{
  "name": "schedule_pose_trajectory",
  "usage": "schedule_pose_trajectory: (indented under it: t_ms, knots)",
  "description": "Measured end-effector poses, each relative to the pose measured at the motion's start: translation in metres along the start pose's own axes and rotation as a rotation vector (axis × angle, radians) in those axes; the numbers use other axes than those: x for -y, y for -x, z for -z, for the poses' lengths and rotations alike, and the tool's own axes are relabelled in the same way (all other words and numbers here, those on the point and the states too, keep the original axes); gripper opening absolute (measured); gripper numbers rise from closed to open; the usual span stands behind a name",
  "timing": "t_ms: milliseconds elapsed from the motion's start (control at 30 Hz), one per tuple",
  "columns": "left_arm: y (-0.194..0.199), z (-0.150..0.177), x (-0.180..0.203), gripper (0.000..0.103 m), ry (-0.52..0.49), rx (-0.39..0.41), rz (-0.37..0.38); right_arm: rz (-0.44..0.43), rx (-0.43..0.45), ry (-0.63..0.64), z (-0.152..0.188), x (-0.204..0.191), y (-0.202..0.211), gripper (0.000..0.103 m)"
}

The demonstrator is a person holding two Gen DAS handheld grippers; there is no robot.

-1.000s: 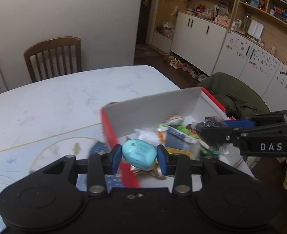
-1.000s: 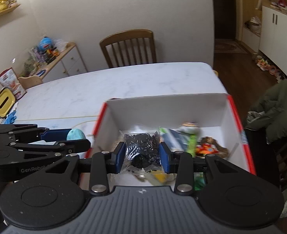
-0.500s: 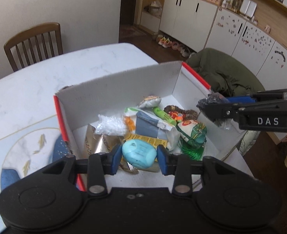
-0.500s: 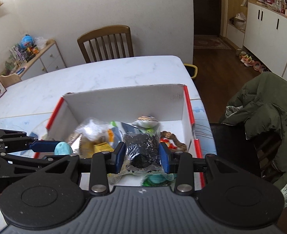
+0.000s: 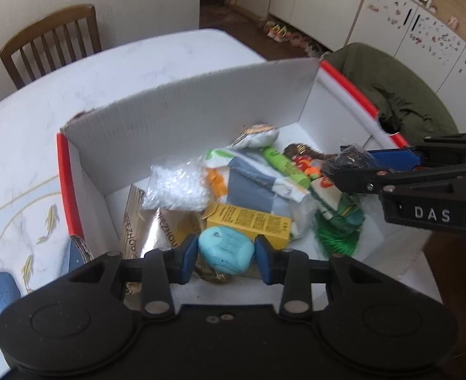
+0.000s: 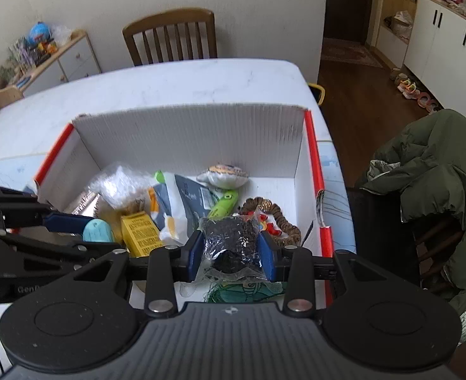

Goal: Organize objects
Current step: 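Carry the teal soap and black bag with both grippers into the shoebox, then open both grippers to release the teal soap and black bag in the box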

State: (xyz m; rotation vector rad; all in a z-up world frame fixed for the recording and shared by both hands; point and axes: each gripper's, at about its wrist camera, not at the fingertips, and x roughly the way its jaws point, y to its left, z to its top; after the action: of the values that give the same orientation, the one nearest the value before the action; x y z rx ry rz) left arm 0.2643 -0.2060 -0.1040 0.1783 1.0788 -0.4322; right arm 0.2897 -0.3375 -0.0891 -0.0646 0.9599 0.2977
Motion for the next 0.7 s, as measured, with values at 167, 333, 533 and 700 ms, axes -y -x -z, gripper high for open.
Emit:
schedule_pose_trajectory:
  t_ms: [167, 333, 533, 700]
  knots:
    - [-0.014, -0.001, -0.003, 0.037, 0.004, -0.055, -0.015, -0.007, -0.025, 0.02, 0.004, 0.0, -0.007, 0.037]
    - [-0.02, -0.003, -0.003, 0.038, -0.009, -0.083, -0.024, -0.003, -0.028, 0.039, 0.003, -0.002, -0.012, 0.037]
    - [-0.024, -0.005, 0.0, 0.038, -0.026, -0.096, -0.024, 0.02, -0.007, 0.055, -0.008, -0.004, -0.021, 0.037]
    - [-0.027, -0.005, -0.001, 0.038, -0.025, -0.107, -0.016, 0.03, -0.026, 0.07, -0.011, -0.007, -0.032, 0.037]
